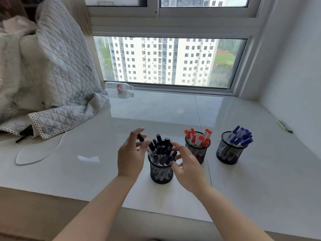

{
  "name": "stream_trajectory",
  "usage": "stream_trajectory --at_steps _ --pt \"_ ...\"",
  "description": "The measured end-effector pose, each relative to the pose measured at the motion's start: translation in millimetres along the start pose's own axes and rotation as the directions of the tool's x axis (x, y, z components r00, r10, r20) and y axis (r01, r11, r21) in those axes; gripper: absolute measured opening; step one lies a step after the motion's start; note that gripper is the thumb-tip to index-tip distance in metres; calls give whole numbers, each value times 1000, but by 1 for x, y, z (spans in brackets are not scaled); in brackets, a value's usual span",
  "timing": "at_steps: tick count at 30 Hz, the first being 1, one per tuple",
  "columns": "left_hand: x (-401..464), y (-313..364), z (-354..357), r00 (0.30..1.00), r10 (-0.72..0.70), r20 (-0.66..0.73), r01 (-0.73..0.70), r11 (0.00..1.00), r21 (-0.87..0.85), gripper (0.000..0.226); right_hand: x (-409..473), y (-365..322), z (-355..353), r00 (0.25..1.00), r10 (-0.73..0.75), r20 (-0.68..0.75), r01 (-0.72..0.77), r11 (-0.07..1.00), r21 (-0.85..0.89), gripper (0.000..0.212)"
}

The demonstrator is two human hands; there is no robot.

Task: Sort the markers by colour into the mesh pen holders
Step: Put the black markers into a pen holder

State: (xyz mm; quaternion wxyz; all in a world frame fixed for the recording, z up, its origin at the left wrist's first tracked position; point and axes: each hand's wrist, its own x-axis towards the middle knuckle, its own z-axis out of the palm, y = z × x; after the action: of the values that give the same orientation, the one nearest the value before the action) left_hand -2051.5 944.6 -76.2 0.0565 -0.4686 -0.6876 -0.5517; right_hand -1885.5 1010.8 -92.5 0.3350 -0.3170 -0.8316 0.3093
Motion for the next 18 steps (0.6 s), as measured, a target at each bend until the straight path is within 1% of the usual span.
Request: stream_trajectory --at_steps 2,4,6,8,9,12,15,16,18 --pt "-6 -5 4 1000 31 6 -31 999 6 32 -1 1 1 999 -31 -30 31 1000 2 54" --pt "-15 -13 7 997 49 63 -51 998 42 23 0 4 1 999 -40 -35 39 999 -18 50" --pt "-25 -21 9 988 60 143 -72 994 76 25 0 6 1 999 -34 -27 33 999 -37 48" --pt "-32 -28 8 980 89 176 -104 992 78 34 -1 8 0 999 -35 -22 33 998 -55 50" --pt "-34 -29 8 979 90 185 -100 994 47 38 -2 9 -1 999 -36 -20 35 997 -62 50" --pt "-40 -30 6 959 34 281 -10 996 -88 57 -3 13 -1 1000 -20 -19 18 998 -60 50" --pt "-52 -34 9 929 -34 368 80 991 -109 81 -8 18 1 999 16 -33 -16 1000 -20 49" --pt "-56 -35 13 923 -67 378 117 987 -110 88 -10 20 2 998 30 -63 -30 1000 8 47" --pt "-63 -32 23 914 -150 378 220 964 -147 99 -12 24 4 977 98 -190 -79 992 101 41"
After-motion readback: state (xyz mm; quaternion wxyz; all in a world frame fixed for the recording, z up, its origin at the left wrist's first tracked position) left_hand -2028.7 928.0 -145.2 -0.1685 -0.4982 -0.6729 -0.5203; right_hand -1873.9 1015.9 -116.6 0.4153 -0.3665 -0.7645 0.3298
